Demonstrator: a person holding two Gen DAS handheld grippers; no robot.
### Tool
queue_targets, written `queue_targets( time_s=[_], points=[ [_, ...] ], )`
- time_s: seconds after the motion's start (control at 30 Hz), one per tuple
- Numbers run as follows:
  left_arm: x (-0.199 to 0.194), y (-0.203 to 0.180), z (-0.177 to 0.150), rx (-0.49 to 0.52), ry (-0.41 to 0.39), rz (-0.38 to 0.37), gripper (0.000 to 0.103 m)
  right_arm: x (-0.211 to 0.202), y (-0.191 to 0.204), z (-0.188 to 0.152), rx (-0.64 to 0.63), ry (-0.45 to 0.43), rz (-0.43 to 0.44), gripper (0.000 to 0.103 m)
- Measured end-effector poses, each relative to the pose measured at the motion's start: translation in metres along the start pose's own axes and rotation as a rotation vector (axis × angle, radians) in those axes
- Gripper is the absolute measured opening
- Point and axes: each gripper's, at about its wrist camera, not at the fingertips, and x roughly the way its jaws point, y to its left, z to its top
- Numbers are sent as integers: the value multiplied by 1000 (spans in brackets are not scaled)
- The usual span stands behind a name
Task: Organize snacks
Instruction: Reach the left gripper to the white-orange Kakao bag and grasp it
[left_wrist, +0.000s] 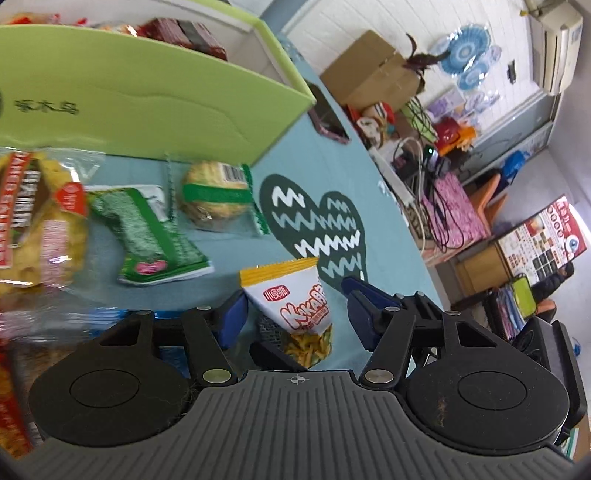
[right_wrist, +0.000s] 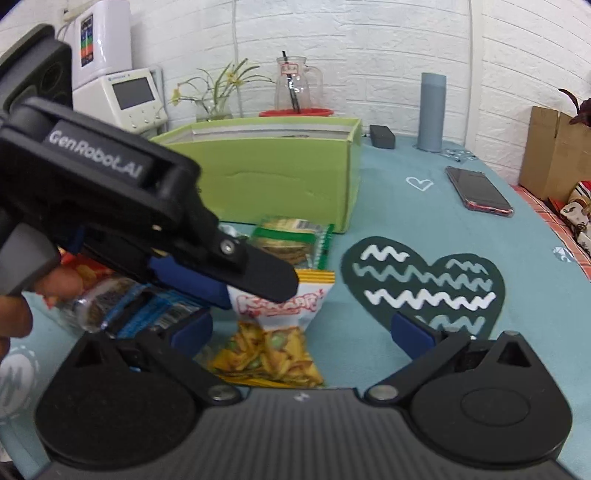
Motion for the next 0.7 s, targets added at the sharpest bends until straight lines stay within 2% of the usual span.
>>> queue_targets(
  time_s=[0.23, 0.37, 0.7],
  points=[
    [21, -21, -3, 86, 6, 71, 45, 3, -13, -3, 33, 43, 22, 102],
    [24, -22, -2, 91, 6, 73, 49, 11, 0, -1, -47, 77, -14, 102],
    [24, -21, -4, 101, 3, 50, 59, 6, 2, -3, -52, 84, -5, 102]
  ],
)
